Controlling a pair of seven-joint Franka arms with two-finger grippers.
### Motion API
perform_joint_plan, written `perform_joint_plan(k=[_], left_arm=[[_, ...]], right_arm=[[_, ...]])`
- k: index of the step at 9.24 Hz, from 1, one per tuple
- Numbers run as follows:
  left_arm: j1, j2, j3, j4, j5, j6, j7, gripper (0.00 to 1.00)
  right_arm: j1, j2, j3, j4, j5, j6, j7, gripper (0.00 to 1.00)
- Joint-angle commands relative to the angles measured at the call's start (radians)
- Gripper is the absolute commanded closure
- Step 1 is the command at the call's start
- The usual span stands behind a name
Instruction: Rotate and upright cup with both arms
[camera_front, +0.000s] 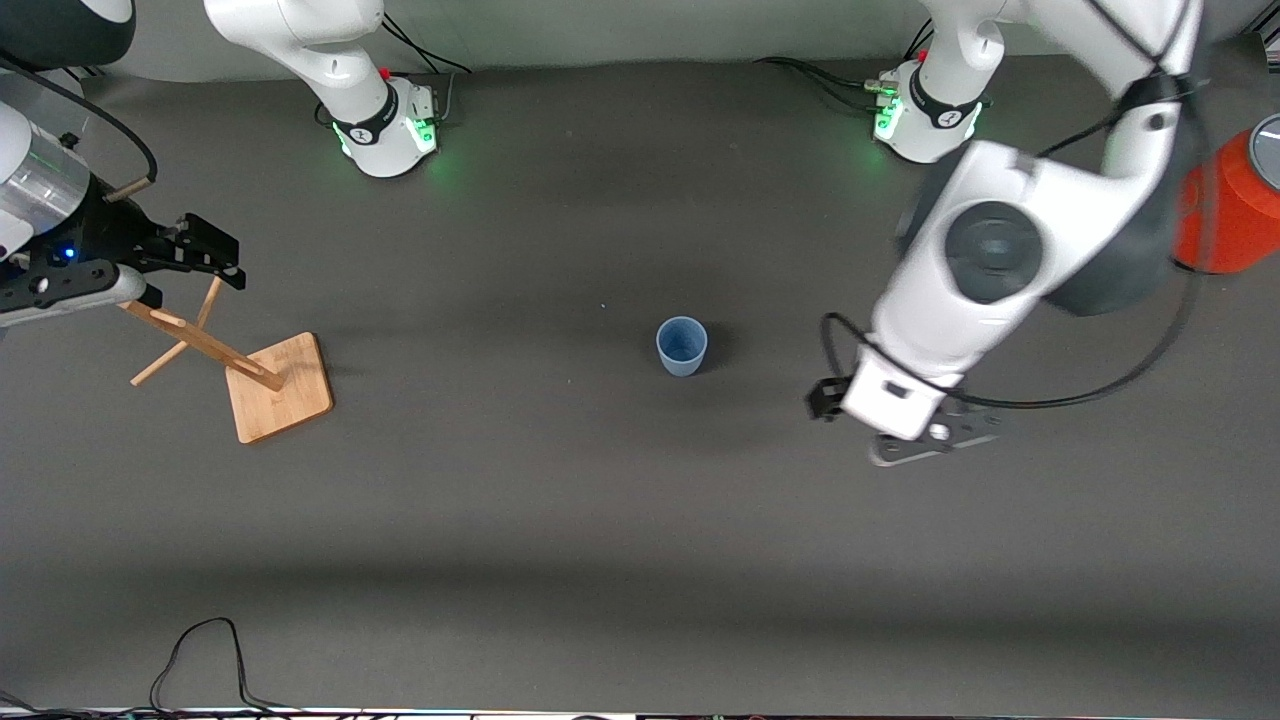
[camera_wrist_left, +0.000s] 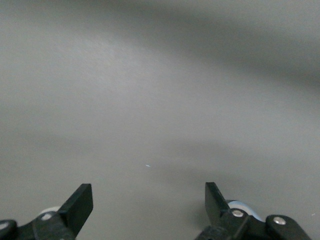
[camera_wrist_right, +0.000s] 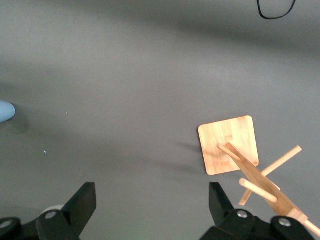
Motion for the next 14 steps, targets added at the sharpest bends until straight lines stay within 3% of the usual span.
perform_joint_plan(k=[1, 3, 5, 7, 9, 14], left_arm=[[0.124, -0.153, -0.005, -0.119, -0.059, -0.036, 0.273, 0.0], [0.221, -0.321, -0.005, -0.253, -0.08, -0.052, 0.439, 0.0], [0.298, -0.451, -0.005, -0.326, -0.08, -0.146, 0.583, 0.0], [0.314, -0.612, -0.008, -0.53, -0.102, -0.05, 0.584, 0.0], [0.39, -0.61, -0.005, -0.537, -0.214, -0.039, 0.608, 0.0], [0.383, -0.598, -0.01, -0.517, -0.198, -0.049, 0.633, 0.0]], right_arm=[[0.026, 0.02, -0.021, 0.035, 0.019, -0.016, -0.019, 0.0], [0.017, 0.016, -0.031, 0.038, 0.057, -0.016, -0.022, 0.0], [0.015, 0.015, -0.031, 0.039, 0.057, -0.016, -0.02, 0.0], [0.015, 0.005, -0.031, 0.035, 0.057, -0.016, -0.02, 0.0], [0.017, 0.005, -0.03, 0.035, 0.054, -0.017, -0.02, 0.0], [0.017, 0.011, -0.03, 0.038, 0.054, -0.017, -0.02, 0.0]])
